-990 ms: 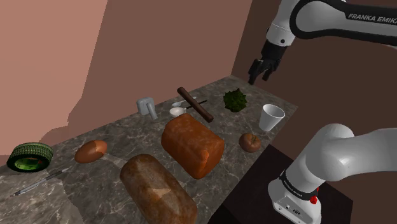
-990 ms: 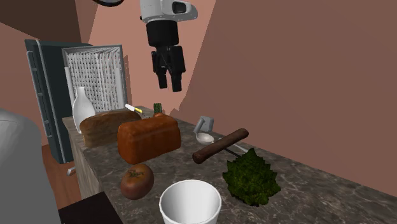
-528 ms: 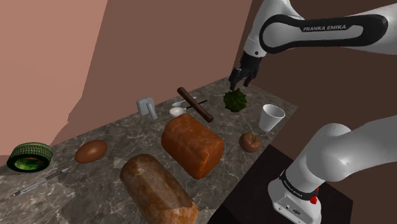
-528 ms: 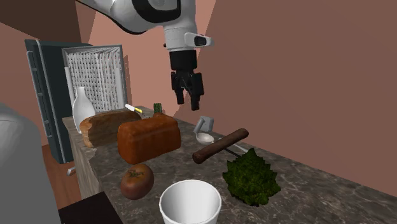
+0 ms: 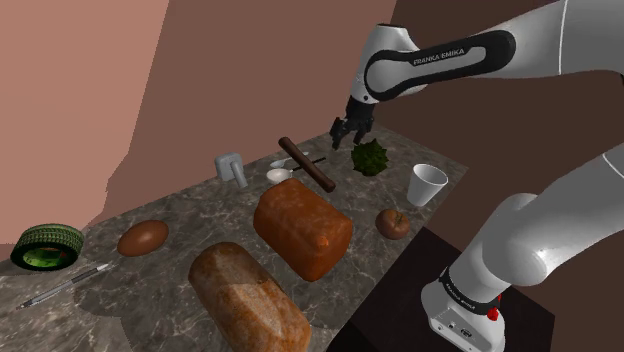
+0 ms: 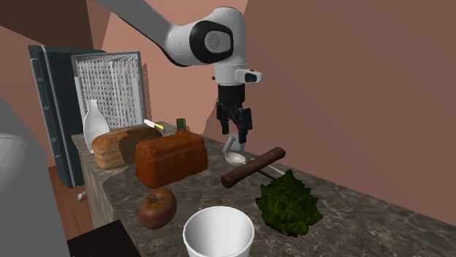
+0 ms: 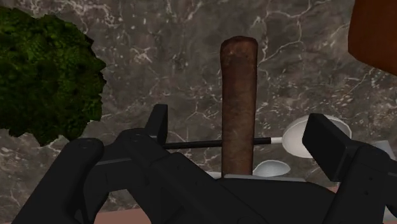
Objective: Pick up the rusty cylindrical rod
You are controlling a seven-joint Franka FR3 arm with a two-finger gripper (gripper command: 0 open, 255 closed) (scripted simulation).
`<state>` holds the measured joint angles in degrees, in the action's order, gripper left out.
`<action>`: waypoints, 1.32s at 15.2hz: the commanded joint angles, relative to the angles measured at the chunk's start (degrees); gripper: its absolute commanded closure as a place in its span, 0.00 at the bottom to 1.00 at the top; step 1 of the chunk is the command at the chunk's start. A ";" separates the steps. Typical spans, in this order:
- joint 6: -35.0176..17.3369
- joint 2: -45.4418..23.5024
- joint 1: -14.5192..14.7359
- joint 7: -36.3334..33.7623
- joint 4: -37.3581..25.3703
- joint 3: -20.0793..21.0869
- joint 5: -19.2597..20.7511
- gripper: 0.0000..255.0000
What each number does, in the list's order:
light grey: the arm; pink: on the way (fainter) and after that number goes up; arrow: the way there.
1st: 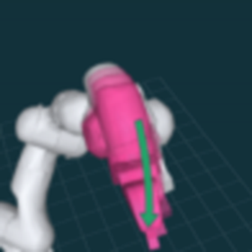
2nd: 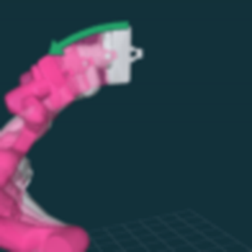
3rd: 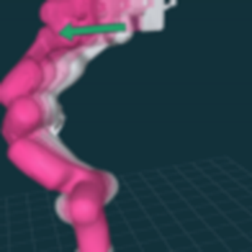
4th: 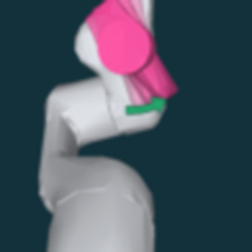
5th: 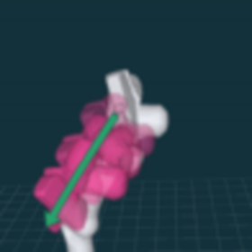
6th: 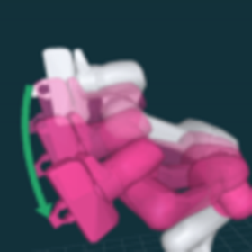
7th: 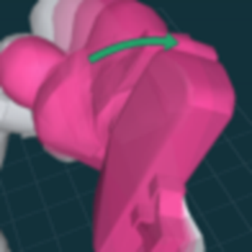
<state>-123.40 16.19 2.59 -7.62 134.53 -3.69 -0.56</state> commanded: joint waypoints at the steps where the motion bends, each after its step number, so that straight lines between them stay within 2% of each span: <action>1: -2.76 -4.83 0.36 0.31 -2.18 -0.09 -0.89 0.00; 11: -11.09 -26.38 1.21 2.13 -15.62 0.56 -5.67 0.00; 20: -16.27 -29.85 1.09 2.95 -13.89 0.82 -6.48 0.00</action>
<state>-139.38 -13.51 3.68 -4.70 120.54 -2.89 -6.99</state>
